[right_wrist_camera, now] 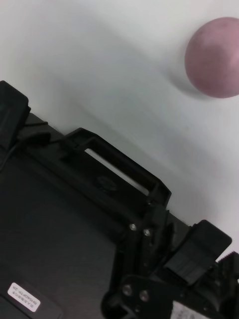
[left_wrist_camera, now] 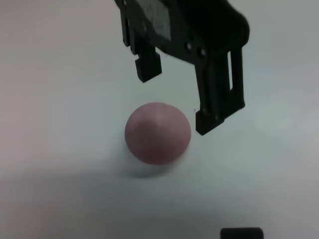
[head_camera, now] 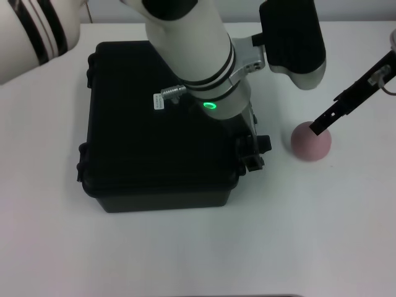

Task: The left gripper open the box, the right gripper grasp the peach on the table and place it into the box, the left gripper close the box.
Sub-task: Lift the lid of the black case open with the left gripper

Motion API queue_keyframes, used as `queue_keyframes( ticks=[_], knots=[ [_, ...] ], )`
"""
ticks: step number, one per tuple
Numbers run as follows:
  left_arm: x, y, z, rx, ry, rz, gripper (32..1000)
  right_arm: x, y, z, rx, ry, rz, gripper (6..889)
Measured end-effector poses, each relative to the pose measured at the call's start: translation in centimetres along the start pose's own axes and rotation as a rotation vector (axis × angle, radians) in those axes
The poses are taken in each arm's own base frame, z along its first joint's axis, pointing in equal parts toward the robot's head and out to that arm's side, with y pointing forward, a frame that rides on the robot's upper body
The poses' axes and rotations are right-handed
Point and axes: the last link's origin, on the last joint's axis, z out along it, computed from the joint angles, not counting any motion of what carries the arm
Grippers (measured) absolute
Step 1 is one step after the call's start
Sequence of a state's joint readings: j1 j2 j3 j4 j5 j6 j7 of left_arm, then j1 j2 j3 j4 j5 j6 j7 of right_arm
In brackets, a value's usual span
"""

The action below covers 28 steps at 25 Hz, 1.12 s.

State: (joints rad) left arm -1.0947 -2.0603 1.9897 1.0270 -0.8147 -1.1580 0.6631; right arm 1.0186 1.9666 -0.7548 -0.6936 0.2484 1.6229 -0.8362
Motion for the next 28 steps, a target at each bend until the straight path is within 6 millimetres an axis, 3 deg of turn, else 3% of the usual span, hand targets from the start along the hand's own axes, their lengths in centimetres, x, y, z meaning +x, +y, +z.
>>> queue_keyframes(
  ticks=[14,28],
  knots=[
    [-0.4,0.3,2.1,-0.002,-0.03,0.027,807,-0.1,-0.1,0.0,0.007,-0.007,-0.009,840],
    [0.7,0.0,2.1,0.018,0.006,0.036,797,-0.2,0.0,0.0,-0.001,-0.015,-0.012,836]
  ],
)
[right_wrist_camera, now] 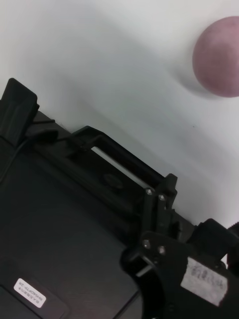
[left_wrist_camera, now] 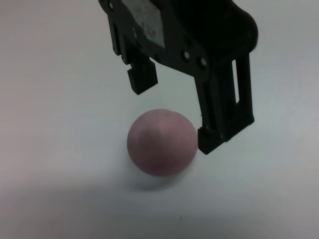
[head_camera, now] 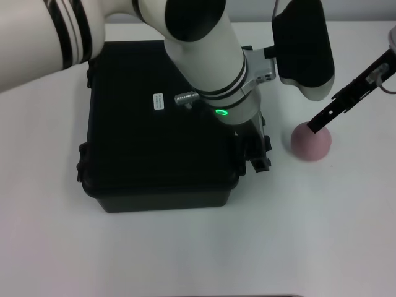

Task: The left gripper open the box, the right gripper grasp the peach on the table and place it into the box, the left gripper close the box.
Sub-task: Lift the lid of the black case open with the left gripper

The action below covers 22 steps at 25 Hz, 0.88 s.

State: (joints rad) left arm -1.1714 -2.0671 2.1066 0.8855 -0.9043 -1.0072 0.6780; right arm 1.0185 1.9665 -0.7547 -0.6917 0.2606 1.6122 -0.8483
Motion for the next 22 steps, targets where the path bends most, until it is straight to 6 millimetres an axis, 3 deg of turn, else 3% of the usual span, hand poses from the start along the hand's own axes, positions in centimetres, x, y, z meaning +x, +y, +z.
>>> queue_keyframes(
  ticks=[8,20,22],
  knots=[
    [-0.4,-0.02,0.32,-0.005,-0.007,-0.004,791,0.0,0.0,0.0,0.0,0.0,-0.001,834],
    [-0.49,0.14,0.55,-0.04,-0.001,0.002,689,0.2,-0.07,0.08,-0.001,0.002,-0.005,831],
    [-0.48,0.16,0.55,-0.042,0.0,0.005,554,0.22,-0.08,0.08,-0.001,0.001,-0.005,830]
  ],
)
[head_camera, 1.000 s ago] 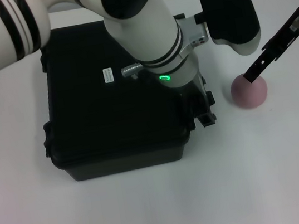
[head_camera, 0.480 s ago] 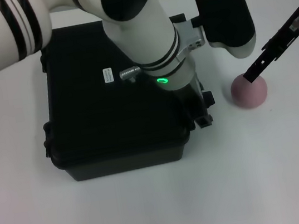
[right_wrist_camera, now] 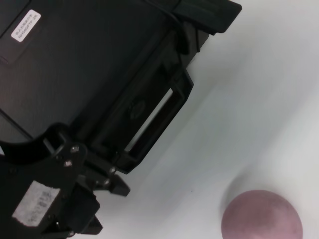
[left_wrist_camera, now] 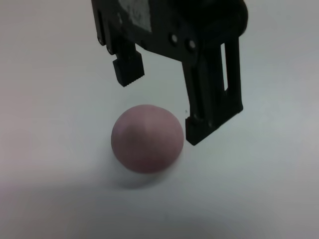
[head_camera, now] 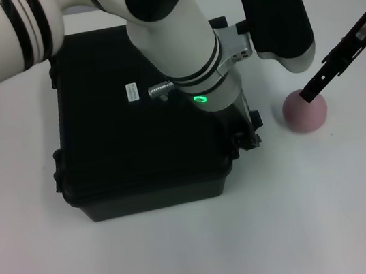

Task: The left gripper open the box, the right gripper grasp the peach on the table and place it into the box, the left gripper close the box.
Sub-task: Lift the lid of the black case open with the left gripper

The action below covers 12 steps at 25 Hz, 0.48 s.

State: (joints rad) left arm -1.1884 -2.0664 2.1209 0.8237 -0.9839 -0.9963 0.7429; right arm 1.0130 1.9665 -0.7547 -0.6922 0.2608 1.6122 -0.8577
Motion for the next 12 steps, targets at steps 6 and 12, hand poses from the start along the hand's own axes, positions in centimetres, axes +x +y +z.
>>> queue_keyframes(
  ticks=[6,12],
  knots=[
    [-0.01,-0.05,-0.05,0.0,0.001,0.006,429,0.05,-0.04,-0.01,0.001,-0.001,0.001,829],
    [0.04,-0.15,-0.22,-0.001,0.002,0.006,373,0.16,-0.1,0.01,0.002,-0.001,0.002,827]
  ],
)
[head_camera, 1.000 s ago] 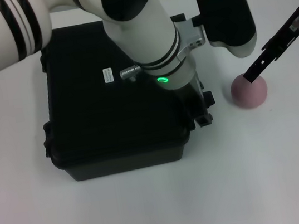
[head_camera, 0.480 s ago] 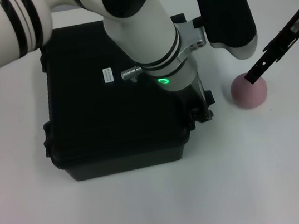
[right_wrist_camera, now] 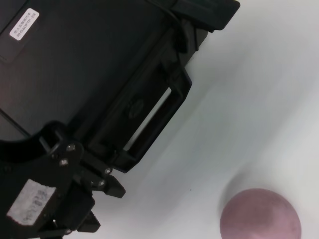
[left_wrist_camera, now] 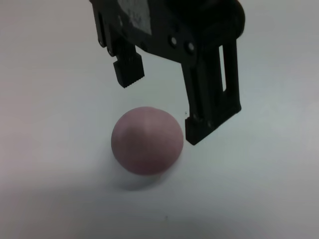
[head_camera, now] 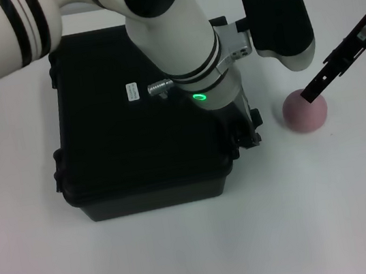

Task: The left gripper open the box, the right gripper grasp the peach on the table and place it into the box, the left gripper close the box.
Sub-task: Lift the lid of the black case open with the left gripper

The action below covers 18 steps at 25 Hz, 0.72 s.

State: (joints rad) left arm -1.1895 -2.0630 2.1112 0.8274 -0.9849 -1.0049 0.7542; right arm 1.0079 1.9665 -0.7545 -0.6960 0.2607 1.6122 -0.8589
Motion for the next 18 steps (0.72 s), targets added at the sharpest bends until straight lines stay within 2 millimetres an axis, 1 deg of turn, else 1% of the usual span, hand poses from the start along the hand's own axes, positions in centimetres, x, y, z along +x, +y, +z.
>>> queue_keyframes(
  ticks=[10,18],
  knots=[
    [0.4,-0.1,-0.6,-0.002,0.006,0.01,373,0.2,0.1,0.0,-0.028,-0.022,-0.001,824],
    [1.0,-0.5,-2.0,-0.002,0.043,0.005,372,0.8,-0.2,0.1,-0.038,-0.026,0.011,822]
  ],
)
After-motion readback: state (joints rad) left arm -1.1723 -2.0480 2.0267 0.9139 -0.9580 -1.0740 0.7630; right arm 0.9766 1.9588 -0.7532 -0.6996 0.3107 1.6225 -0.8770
